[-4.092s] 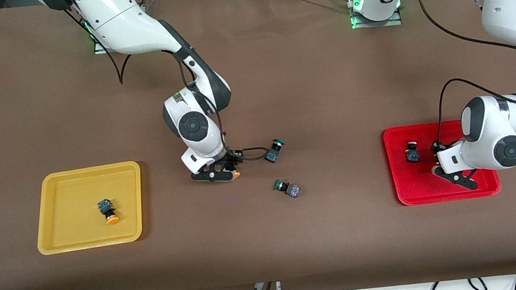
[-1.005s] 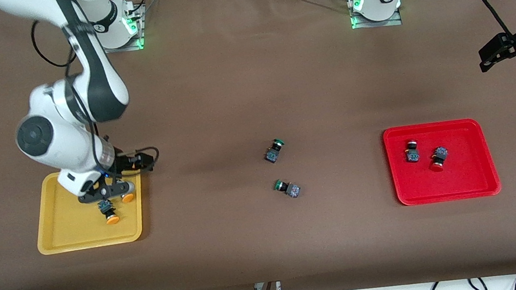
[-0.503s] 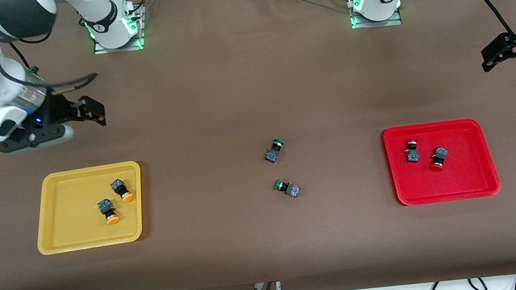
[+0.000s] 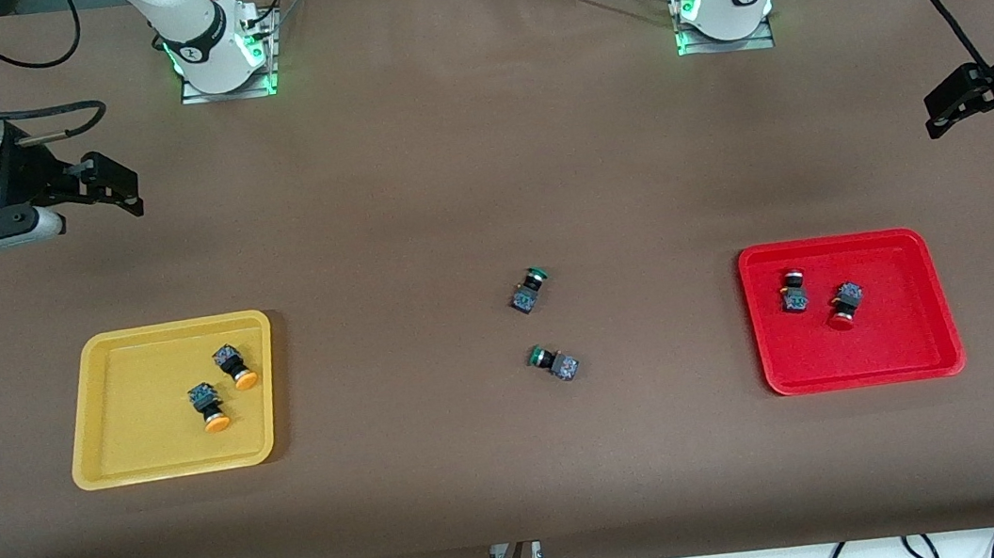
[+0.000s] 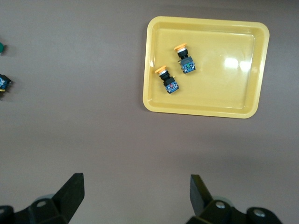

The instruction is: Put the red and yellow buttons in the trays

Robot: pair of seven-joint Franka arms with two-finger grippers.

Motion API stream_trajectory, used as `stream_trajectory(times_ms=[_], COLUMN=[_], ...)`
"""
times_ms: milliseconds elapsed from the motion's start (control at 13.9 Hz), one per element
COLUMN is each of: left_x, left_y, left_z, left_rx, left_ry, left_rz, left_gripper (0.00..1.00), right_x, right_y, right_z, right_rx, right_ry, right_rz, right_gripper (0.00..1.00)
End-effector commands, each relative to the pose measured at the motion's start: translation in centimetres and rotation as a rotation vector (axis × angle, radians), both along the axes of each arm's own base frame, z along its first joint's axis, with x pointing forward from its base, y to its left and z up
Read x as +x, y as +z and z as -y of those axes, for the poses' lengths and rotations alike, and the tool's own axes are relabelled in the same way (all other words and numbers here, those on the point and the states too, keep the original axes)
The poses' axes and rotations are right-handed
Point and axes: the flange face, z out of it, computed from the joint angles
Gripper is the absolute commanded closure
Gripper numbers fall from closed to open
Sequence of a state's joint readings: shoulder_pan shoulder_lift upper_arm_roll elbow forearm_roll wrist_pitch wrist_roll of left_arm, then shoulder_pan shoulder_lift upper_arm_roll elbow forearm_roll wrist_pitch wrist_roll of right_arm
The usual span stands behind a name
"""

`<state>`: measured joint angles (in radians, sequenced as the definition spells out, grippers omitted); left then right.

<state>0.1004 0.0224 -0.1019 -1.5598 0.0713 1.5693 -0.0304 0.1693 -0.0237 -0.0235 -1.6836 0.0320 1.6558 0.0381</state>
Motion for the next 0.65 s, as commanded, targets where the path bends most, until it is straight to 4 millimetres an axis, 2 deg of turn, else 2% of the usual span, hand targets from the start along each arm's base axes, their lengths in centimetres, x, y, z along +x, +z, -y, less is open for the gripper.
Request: stream_trajectory(times_ms=[0, 574], left_x=[0.05, 0.05], left_y=[0.25, 0.24], left_z=[0.28, 0.28], left_rx=[-0.018, -0.018], left_ry=[-0.003, 0.000], left_rz=[0.007, 0.007], left_gripper=[0.00, 0.00], right_x=[0.30, 0.43], right_y=[0.80, 0.92], right_z=[-0.08, 0.02], right_rx=[-0.015, -0.034], right_ry=[0.006, 0.036], right_rz=[0.008, 0.014], right_gripper=[0.00, 0.00])
